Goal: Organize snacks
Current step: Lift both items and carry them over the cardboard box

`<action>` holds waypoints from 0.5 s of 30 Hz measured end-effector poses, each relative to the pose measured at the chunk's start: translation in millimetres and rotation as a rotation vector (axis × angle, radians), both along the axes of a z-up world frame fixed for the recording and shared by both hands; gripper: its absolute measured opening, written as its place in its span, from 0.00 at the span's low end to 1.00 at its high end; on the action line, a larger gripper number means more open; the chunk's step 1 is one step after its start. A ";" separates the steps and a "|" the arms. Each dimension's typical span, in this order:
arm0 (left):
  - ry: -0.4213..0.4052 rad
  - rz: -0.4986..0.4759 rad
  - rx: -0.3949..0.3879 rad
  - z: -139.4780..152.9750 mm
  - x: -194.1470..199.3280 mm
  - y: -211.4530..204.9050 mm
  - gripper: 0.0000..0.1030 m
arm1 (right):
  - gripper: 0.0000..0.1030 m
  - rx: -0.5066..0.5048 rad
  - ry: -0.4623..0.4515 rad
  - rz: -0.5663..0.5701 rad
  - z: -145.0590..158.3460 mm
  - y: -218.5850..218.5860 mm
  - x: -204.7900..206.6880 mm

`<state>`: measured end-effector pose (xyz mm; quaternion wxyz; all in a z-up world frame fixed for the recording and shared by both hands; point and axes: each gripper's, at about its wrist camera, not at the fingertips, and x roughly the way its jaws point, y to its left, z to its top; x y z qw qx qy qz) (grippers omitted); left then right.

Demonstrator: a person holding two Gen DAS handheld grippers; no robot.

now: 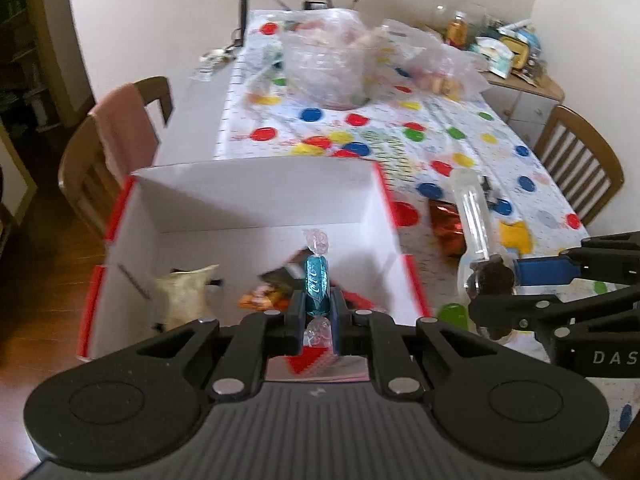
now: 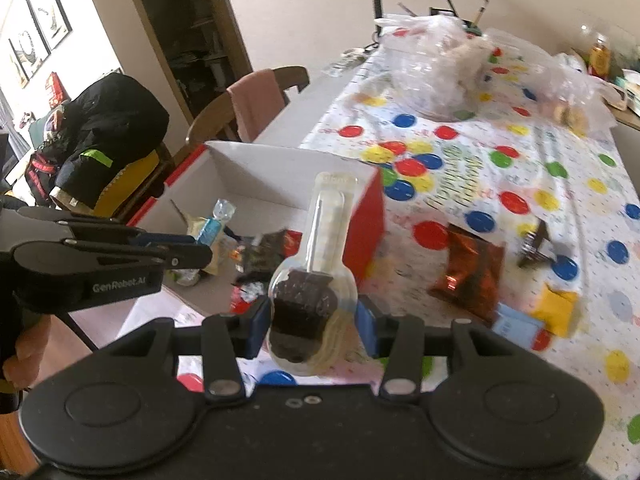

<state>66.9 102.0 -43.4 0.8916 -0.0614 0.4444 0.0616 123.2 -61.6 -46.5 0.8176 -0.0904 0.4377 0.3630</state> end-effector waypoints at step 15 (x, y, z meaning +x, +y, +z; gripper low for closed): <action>0.057 0.081 0.036 -27.1 2.4 91.5 0.12 | 0.43 -0.085 0.023 0.009 -31.2 83.1 10.8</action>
